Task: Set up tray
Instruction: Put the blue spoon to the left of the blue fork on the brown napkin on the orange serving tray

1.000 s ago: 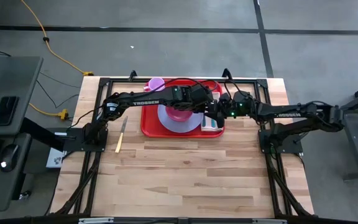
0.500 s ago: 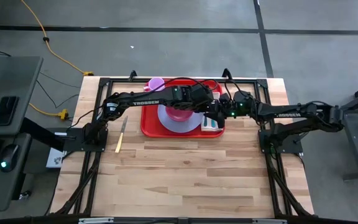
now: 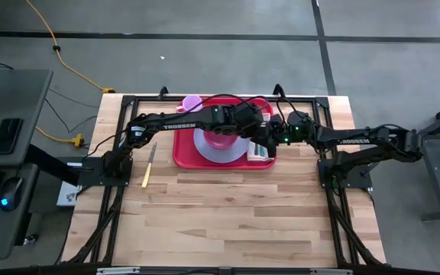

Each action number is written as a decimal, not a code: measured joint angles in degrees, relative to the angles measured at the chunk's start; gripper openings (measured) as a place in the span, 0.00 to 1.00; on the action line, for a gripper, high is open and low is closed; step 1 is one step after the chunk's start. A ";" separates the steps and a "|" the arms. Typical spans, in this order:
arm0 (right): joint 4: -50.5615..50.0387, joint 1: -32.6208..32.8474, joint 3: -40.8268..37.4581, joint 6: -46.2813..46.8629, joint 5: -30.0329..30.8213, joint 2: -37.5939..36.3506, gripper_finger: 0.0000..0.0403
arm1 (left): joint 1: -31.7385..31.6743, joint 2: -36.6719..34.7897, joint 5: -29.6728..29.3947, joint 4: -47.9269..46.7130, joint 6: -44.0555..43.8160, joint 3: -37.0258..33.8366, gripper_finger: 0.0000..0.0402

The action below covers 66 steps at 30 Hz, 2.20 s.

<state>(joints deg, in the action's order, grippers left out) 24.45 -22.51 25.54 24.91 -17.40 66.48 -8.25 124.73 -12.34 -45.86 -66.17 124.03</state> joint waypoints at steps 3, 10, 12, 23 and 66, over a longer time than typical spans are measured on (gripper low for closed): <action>0.05 -0.01 0.00 -0.77 0.24 0.00 0.20 | 0.00 0.00 0.06 0.14 0.18 0.00 0.01; -0.22 -0.05 -0.11 -2.88 1.57 0.02 0.02 | 0.07 -0.02 0.09 -0.57 1.02 0.04 0.01; -0.18 -0.02 -0.11 -2.69 2.30 0.02 0.02 | 0.01 -0.04 0.06 -0.62 1.03 0.04 0.01; -0.19 -0.02 -0.11 -1.14 3.20 -0.46 0.00 | -0.39 -0.06 0.39 -0.80 1.71 0.07 0.03; -6.33 -8.99 0.02 5.76 3.51 -2.14 0.00 | -5.55 0.04 7.50 6.33 11.32 -0.07 0.46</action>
<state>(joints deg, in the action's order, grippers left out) 18.12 -31.51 25.56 30.68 -13.89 64.34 -13.80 124.77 -4.83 -39.53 -54.85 123.96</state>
